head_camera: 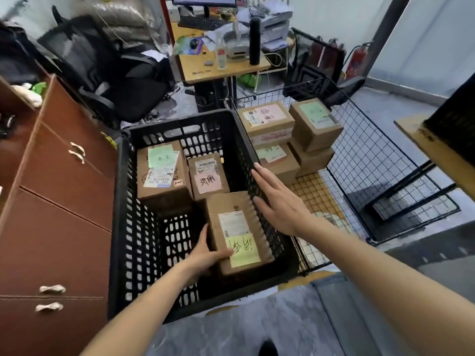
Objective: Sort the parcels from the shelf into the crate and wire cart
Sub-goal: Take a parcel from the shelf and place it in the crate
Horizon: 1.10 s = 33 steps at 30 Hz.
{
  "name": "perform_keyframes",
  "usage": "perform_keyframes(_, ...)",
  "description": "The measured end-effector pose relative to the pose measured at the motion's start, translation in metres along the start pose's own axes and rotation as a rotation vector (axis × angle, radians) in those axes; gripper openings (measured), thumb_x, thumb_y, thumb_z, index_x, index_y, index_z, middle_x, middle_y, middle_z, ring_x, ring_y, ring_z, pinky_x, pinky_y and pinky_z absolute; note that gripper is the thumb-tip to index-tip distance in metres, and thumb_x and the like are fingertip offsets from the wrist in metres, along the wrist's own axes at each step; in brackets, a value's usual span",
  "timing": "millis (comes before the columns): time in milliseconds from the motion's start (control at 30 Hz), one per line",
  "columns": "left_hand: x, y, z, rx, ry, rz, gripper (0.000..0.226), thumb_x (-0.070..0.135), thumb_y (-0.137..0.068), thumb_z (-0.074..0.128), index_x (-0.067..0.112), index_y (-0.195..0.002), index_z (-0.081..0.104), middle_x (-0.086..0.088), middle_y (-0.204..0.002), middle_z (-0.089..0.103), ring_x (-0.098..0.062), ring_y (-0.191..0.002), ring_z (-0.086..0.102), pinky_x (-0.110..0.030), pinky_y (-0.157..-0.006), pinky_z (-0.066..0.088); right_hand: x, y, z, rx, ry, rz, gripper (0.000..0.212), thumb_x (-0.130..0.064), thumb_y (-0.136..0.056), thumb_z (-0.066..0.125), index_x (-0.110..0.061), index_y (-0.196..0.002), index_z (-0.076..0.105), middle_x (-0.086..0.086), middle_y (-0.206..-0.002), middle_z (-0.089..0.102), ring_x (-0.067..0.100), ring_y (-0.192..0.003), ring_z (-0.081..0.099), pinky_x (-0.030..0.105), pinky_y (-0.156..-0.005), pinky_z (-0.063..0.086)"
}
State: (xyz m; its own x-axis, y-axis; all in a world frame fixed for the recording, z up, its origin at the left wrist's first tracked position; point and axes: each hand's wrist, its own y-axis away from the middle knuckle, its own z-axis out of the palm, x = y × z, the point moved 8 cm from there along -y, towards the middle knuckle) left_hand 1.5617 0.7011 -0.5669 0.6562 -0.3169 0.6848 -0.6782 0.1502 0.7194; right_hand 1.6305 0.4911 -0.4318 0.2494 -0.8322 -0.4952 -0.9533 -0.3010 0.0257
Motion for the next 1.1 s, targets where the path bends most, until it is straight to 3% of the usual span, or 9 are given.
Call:
perform_keyframes(133,-0.015,-0.015,0.001,-0.006,-0.084,-0.055,0.111,0.014,-0.083,0.083,0.037,-0.16,0.007,-0.003,-0.149,0.051,-0.026,-0.135,0.048,-0.048,-0.09,0.048,-0.001,0.0,-0.001,-0.001,-0.026,-0.01,0.067,-0.037,-0.108,0.041,-0.025,-0.164,0.007,-0.018,-0.169,-0.008,-0.002,-0.154,-0.008,0.033,-0.127,0.014)
perform_keyframes(233,-0.016,-0.023,-0.008,0.019,-0.131,-0.042,0.117,0.022,-0.077,0.089,0.031,-0.161,0.008,-0.004,-0.153,0.046,-0.027,-0.138,0.045,-0.051,-0.103,0.047,-0.001,0.0,-0.002,0.008,-0.038,-0.007,0.067,-0.038,-0.108,0.042,-0.026,-0.164,0.008,-0.019,-0.169,-0.007,-0.002,-0.154,-0.007,0.035,-0.127,0.017)
perform_keyframes(300,-0.004,-0.027,-0.016,0.082,-0.133,0.031,0.115,0.025,-0.077,0.088,0.024,-0.161,0.009,-0.004,-0.156,0.042,-0.025,-0.14,0.043,-0.045,-0.113,0.038,-0.001,0.0,-0.002,0.017,-0.039,-0.01,0.067,-0.039,-0.108,0.042,-0.026,-0.164,0.009,-0.019,-0.169,-0.005,-0.001,-0.154,-0.006,0.037,-0.127,0.018)
perform_keyframes(433,0.03,-0.04,-0.036,0.22,-0.255,0.215,0.118,0.034,-0.076,0.089,0.024,-0.162,0.01,-0.003,-0.164,0.029,-0.022,-0.148,0.031,-0.04,-0.118,0.029,-0.001,0.0,-0.002,0.025,-0.054,-0.013,0.067,-0.04,-0.107,0.042,-0.026,-0.164,0.009,-0.02,-0.169,-0.005,-0.001,-0.154,-0.005,0.039,-0.127,0.021)
perform_keyframes(533,0.045,-0.054,-0.043,0.234,-0.328,0.249,0.121,0.039,-0.073,0.09,0.022,-0.163,0.01,-0.002,-0.167,0.019,-0.021,-0.151,0.025,-0.041,-0.12,0.026,-0.001,0.0,0.0,0.027,-0.055,-0.012,0.067,-0.041,-0.107,0.042,-0.027,-0.164,0.009,-0.022,-0.168,-0.007,-0.003,-0.153,-0.006,0.039,-0.126,0.023)
perform_keyframes(800,0.043,-0.06,-0.036,0.22,-0.363,0.272,0.122,0.041,-0.064,0.095,0.022,-0.159,0.021,0.0,-0.157,0.037,-0.018,-0.14,0.042,-0.039,-0.113,0.04,-0.004,0.001,-0.002,0.036,-0.045,-0.016,0.066,-0.04,-0.107,0.043,-0.031,-0.164,0.01,-0.028,-0.166,-0.009,-0.005,-0.153,-0.003,0.038,-0.119,0.037)
perform_keyframes(1100,0.039,-0.058,-0.037,0.194,-0.364,0.234,0.125,0.044,-0.064,0.094,0.028,-0.161,0.017,0.001,-0.158,0.037,-0.019,-0.139,0.043,-0.043,-0.114,0.04,-0.005,0.001,-0.002,0.054,-0.007,-0.03,0.066,-0.04,-0.107,0.043,-0.032,-0.163,0.011,-0.028,-0.166,-0.009,-0.001,-0.154,0.001,0.039,-0.112,0.046)
